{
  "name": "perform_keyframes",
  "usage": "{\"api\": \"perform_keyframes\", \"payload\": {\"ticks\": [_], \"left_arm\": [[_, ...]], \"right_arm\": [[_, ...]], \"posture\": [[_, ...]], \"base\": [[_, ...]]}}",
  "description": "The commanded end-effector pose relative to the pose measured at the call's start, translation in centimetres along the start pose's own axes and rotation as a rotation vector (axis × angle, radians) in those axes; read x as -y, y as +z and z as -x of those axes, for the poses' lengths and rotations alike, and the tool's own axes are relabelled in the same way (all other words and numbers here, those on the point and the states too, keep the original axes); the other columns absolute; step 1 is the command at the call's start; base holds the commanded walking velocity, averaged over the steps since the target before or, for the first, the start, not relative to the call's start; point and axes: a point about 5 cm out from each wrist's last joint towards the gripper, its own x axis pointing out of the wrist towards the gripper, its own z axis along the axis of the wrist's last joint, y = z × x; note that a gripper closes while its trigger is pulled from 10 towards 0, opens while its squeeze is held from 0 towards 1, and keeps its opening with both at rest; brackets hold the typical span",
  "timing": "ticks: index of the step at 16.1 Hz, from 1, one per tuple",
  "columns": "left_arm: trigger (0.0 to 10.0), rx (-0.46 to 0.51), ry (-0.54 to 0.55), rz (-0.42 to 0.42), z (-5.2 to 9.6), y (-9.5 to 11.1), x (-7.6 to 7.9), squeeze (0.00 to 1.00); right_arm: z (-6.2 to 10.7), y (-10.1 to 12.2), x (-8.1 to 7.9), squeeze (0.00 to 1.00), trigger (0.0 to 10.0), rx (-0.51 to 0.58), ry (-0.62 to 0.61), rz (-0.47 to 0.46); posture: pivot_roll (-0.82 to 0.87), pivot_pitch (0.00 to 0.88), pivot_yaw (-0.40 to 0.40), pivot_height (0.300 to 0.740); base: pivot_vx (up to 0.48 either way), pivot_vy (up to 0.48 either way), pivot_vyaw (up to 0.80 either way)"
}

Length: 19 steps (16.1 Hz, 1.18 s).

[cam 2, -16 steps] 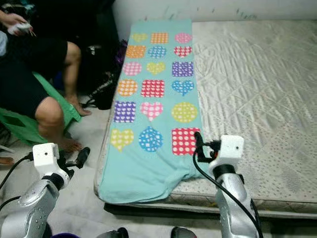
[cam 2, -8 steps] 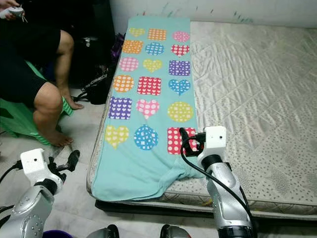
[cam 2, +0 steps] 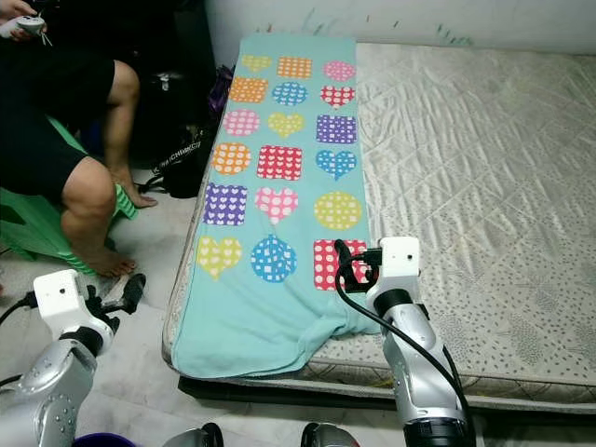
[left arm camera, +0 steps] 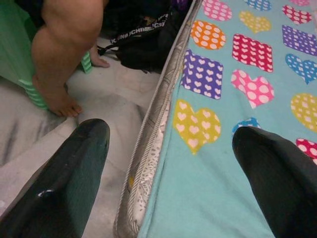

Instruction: Clean up the room

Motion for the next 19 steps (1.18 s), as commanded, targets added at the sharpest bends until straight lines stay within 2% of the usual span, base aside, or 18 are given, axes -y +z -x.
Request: {"api": "perform_keyframes", "payload": {"ticks": [1,14,17,19], "left_arm": [[10.0,-0.030,0.011,-0.009,0.13,-0.52,-0.50,0.00],[10.0,-0.047,0.022,-0.028,0.12,-0.67,-0.70,0.00],[10.0,-0.034,0.051,-0.036,0.13,-0.61,-0.97,0.00],[10.0,-0.026,0.087,-0.046,0.20,-0.51,-1.47,0.00]], "right_arm": [[0.41,-0.43,0.58,0.00,10.0,-0.008,-0.025,-0.006],[0.55,-0.44,0.33,0.00,10.0,-0.003,-0.004,-0.006],[0.49,-0.40,0.36,0.00,10.0,-0.001,-0.001,-0.005],[0.40,-0.40,0.38,0.00,10.0,-0.002,0.001,-0.002]], "posture": [[-0.11,0.178,0.004,0.740],[-0.11,0.183,0.009,0.608],[-0.11,0.187,0.008,0.574],[-0.11,0.187,0.007,0.569]], "base": [[0.000,0.000,0.00],[0.000,0.000,0.00],[0.000,0.000,0.00],[0.000,0.000,0.00]]}}
